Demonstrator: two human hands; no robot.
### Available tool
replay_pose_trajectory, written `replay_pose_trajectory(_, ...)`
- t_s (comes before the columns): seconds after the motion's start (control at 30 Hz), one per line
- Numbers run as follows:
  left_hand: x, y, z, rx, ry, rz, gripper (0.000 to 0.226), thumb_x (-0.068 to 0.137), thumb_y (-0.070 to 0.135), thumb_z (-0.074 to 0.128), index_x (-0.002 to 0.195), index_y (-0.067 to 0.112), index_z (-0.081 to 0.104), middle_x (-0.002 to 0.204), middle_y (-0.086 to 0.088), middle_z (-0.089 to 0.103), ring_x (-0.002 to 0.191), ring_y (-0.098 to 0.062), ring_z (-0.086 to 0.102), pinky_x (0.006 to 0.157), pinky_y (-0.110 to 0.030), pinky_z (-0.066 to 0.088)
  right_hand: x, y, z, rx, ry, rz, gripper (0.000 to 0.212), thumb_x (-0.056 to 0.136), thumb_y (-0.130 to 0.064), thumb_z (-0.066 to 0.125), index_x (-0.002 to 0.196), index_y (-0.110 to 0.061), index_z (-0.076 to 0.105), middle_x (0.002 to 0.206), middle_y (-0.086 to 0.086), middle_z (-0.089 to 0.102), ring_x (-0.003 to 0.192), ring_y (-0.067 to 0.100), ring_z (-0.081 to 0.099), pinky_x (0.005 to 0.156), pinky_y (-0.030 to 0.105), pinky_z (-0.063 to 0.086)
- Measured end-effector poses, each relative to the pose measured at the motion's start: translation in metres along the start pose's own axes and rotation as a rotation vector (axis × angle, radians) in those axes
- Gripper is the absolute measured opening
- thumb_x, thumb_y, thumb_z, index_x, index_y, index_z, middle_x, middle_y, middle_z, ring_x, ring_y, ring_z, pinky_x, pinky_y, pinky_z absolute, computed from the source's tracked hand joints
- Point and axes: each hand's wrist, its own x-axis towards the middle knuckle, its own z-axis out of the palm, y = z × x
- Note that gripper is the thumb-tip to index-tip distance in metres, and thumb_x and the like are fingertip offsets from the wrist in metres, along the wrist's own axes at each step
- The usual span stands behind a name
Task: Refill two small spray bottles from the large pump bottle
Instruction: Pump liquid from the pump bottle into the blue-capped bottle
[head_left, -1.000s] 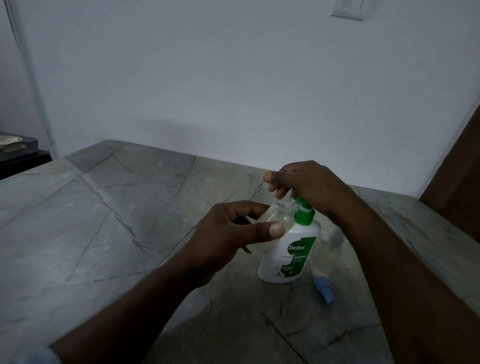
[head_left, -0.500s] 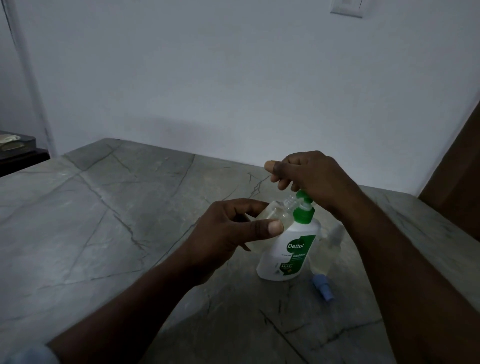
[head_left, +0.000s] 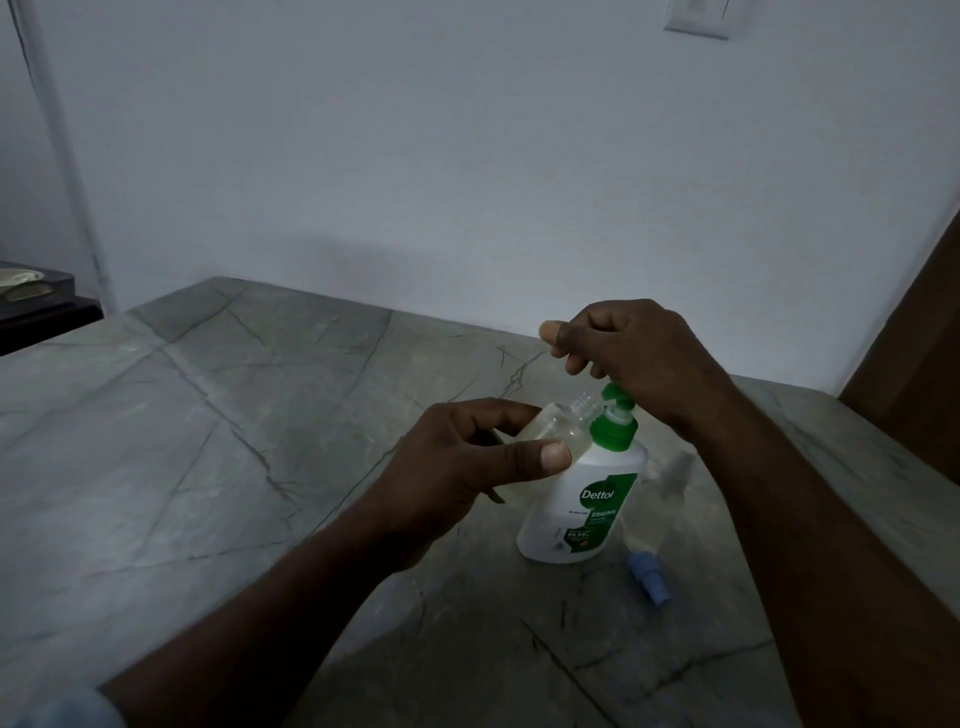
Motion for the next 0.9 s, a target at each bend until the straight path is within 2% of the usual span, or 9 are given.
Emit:
replay_pose_trajectory(0.1,0.000,0.000,0.000,-0.005,-0.004,0.001,0.044,0.068,0.048,0.082,0.105,0.025,0.080,0.106,-0.004,0.079,0.096,-0.040,0.071,0.088,-0.071,0.052,0.001,0.000,0.000,0.013,-0.001,-0.001,0.035,0.088,-0.059,0.067,0.083,-0.025,0.076,0.078,-0.010,0.075,0.063,-0.003,0.062,0.061,0.023,0.042)
replay_pose_trajectory(0.33,0.000,0.000,0.000,-0.009,0.011,0.002,0.047,0.066,0.048,0.082,0.105,0.021,0.081,0.104,-0.004,0.079,0.095,-0.042,0.070,0.086,-0.069,0.052,0.004,0.001,0.007,0.036,-0.144,0.077,0.029,0.088,-0.053,0.068,0.086,-0.026,0.078,0.081,-0.009,0.076,0.076,0.009,0.064,0.067,0.029,0.044)
replay_pose_trajectory(0.5,0.000,0.000,-0.001,0.008,0.009,-0.012,0.047,0.065,0.049,0.082,0.104,0.023,0.081,0.104,-0.002,0.079,0.089,-0.031,0.071,0.084,-0.065,0.054,0.003,0.001,0.009,0.046,-0.149,0.079,0.029,0.089,-0.052,0.068,0.088,-0.024,0.077,0.081,-0.009,0.075,0.073,0.007,0.063,0.066,0.028,0.042)
replay_pose_trajectory(0.77,0.000,-0.001,-0.001,0.033,-0.008,-0.002,0.045,0.068,0.051,0.080,0.106,0.026,0.080,0.108,0.002,0.078,0.089,-0.025,0.072,0.084,-0.063,0.055,0.001,0.001,0.001,0.028,0.007,-0.008,0.035,0.089,-0.057,0.066,0.085,-0.024,0.077,0.078,-0.009,0.076,0.070,0.003,0.065,0.063,0.025,0.044)
replay_pose_trajectory(0.9,0.000,-0.002,-0.001,0.031,-0.015,-0.006,0.045,0.068,0.050,0.081,0.105,0.025,0.080,0.106,-0.001,0.079,0.091,-0.031,0.072,0.085,-0.064,0.055,0.002,0.001,0.002,0.084,-0.087,0.039,0.030,0.088,-0.051,0.069,0.083,-0.024,0.077,0.077,-0.010,0.076,0.061,-0.005,0.062,0.064,0.025,0.042)
